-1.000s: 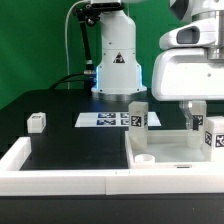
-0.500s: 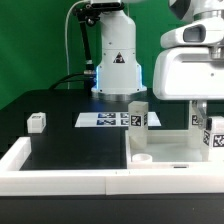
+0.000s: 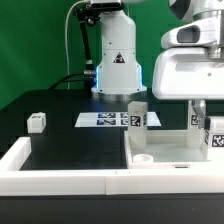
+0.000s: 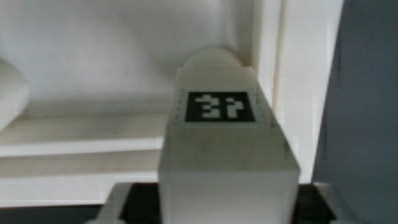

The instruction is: Assemble square table

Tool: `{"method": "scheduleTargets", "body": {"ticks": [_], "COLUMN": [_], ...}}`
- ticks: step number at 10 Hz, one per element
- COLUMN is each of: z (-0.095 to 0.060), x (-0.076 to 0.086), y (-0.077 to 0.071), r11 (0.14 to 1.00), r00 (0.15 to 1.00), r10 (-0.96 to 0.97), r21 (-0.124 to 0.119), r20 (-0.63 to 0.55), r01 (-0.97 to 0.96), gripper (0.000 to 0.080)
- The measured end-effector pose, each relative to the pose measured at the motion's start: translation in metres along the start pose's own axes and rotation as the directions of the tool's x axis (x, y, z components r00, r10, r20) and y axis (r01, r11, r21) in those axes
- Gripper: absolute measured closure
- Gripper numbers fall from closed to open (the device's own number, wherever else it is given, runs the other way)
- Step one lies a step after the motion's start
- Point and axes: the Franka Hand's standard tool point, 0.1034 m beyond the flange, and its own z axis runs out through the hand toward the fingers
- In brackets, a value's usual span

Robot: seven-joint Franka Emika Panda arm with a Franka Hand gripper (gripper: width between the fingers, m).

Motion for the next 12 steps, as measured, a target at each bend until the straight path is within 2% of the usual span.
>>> {"method": "scheduleTargets", "body": {"ticks": [2,4,8,10,12], "z": [0.0002,0.0006,-0.0002,-0.0001,-0.0001], "x": [-0.0003,-0.0008,-0.0022,-0.0021,-0.0029], "y": [0.0002,0.0013,0.0054,0.0066,0.0071], "r11": [0.996,0.948,0.745,0.635,0.477], "r00": [0.996,0.947,0.745,0.635,0.477], "r10": [0.092,0.32,0.667,0.772,0.879], "r21": [0.0,0.003,-0.002,0.001,0.0], "r20": [0.0,-0.014,-0.025,-0.025,-0.024], "r01": [-0.092,-0.32,-0.667,-0.773,-0.879], "gripper": [0.0505,0.0505,0.0505,0.0505,0.0505]}}
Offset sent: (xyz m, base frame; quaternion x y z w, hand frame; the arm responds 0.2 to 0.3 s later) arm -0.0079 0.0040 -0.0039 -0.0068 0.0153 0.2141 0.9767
